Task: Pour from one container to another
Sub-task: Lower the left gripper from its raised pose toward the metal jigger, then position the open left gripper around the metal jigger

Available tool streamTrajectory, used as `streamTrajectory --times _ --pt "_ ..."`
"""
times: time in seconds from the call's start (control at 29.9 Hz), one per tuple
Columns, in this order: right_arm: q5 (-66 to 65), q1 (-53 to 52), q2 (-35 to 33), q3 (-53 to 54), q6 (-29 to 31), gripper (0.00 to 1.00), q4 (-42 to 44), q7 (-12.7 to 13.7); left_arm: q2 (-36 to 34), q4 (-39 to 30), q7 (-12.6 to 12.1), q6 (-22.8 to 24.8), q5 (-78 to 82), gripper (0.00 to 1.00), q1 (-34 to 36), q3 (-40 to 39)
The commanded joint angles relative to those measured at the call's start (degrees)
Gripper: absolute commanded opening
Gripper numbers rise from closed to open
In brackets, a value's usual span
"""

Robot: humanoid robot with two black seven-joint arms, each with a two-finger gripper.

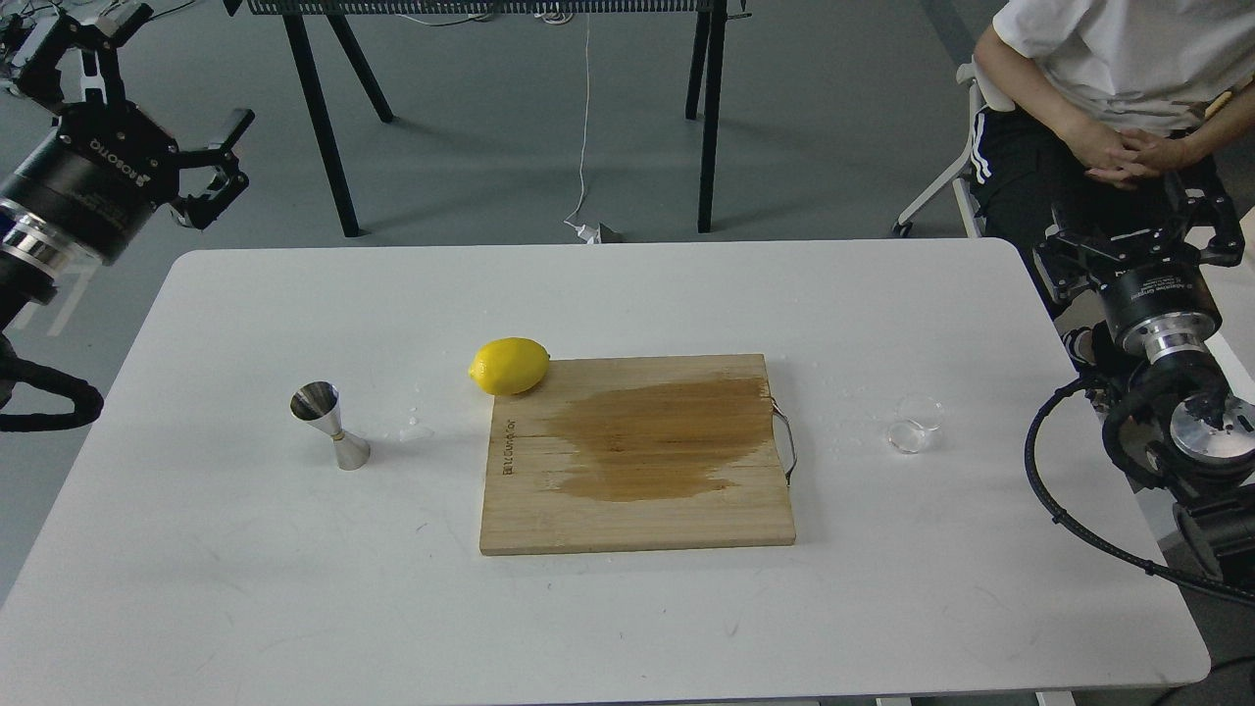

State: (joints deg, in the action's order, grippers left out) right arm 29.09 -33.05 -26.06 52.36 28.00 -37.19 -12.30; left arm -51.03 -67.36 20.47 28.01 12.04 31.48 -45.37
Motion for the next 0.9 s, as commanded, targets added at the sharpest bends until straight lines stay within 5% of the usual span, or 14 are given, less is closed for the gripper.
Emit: streamTrajectory --times 0.0,0.27,0.5,0.77,0.87 --pt "0.0 0.0 0.0 0.0 0.0 1.00 0.0 0.0 -5.8 -6.7 0.9 0.0 6.2 1.00 -4.2 -0.5" --pt "0.0 0.0 -0.2 0.0 0.0 1.00 0.4 0.0 -15.9 -21.9 1.1 -1.2 24.9 1.00 -14.9 -0.1" --pt "-0.1 0.0 -0.3 -0.2 0.0 1.00 0.9 0.0 -16.6 -24.0 1.6 -18.2 50.3 1.00 -18.7 5.9" --pt "-0.1 0.0 -0.3 -0.2 0.0 1.00 3.1 0.1 -14.3 -15.2 5.9 -41.8 65.0 1.00 -19.5 21.0" --pt "-0.1 0.0 -0.2 -0.2 0.0 1.00 3.2 0.1 -10.0 -11.2 5.6 -48.4 76.0 1.00 -19.5 22.7"
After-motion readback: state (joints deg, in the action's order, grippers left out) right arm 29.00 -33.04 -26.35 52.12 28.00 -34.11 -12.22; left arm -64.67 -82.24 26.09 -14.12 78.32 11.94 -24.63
